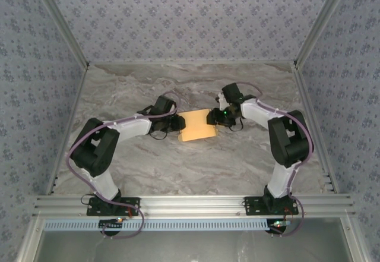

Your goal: Fold the paper box

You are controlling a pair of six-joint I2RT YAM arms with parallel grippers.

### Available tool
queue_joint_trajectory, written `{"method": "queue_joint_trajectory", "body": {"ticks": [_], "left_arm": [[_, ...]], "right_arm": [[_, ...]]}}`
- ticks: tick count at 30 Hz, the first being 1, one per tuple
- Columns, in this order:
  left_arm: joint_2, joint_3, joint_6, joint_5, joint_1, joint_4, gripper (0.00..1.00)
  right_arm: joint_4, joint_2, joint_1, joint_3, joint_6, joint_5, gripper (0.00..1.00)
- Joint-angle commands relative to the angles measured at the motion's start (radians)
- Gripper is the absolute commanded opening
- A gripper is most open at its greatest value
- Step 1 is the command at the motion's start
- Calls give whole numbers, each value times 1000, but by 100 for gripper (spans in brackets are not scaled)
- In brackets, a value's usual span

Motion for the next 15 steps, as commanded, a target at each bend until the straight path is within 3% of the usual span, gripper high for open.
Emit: {"method": "queue_joint_trajectory", "body": {"ticks": [1,8,15], "left_arm": [[19,-53,19,-6,30,-41,30],[34,-69,7,82,67,-13,31],[45,-50,23,113,84,-26,34]], "right_arm": [[134,-88,-64,-92,31,-150,56],[106,-182,-102,-198,-112,-153,57],[130,-173,-78,-201,-114,-124,57]]}}
